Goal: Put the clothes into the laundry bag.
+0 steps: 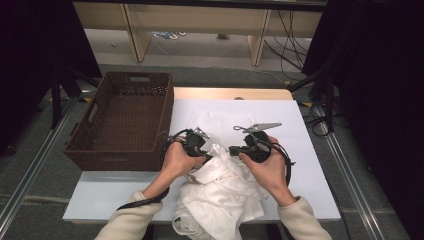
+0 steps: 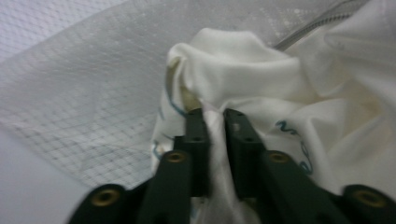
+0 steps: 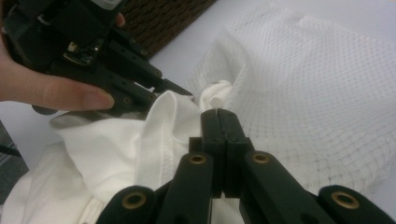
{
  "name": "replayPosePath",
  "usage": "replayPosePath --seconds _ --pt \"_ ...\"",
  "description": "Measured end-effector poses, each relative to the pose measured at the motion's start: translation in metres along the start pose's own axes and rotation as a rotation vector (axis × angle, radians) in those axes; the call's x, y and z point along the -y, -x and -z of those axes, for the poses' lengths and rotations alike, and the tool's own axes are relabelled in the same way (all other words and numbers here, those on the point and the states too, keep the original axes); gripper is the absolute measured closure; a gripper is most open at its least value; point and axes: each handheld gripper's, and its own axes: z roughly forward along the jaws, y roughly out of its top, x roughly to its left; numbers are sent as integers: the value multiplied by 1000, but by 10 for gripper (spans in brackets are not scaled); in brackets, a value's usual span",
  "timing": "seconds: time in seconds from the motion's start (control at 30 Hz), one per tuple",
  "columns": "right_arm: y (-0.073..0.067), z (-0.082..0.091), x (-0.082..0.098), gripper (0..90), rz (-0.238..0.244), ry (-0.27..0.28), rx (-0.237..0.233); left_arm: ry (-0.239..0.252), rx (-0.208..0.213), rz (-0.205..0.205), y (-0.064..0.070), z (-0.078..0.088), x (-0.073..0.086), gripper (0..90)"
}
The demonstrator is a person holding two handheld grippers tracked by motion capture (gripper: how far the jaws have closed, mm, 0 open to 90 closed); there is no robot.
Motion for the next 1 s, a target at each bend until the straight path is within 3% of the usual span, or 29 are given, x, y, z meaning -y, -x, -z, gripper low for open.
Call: replayPosePath --seconds 0.03,0.1,0.13,0.2,0.23,0.27,0.4,0.43,0.53,0.6,0.67,0.83,1.0 --pt "0 0 0 900 0 2 3 19 -7 4 3 4 0 848" --pt "-1 2 0 900 -19 1 13 86 -28 -29 13 16 0 854" --pt "2 2 -1 900 -1 10 12 111 -39 -33 18 21 -1 854" --pt "2 3 -1 900 -15 7 18 159 -51 -92 33 36 -3 854" --pt "3 3 -1 900 -7 21 28 170 -52 -107 38 40 -3 853" --pt "2 2 0 900 -29 27 15 189 -46 -136 47 43 -4 853" --pt "3 4 0 900 -29 51 5 220 -24 -184 71 42 -6 854" --pt "3 6 0 900 -34 47 22 219 -30 -202 76 40 -7 854" --pt "5 9 -1 900 -31 68 8 205 -28 -217 83 34 -8 852" --pt "3 10 -1 900 -34 80 -3 167 -21 -229 83 27 -10 848" --pt "2 9 -2 900 -28 70 -8 146 -41 -243 79 17 -11 844" --pt "0 8 -1 900 -8 73 -4 114 -16 -186 67 -1 -11 845" --pt "-1 8 -2 900 -14 71 -11 85 -21 -199 65 -4 -14 842"
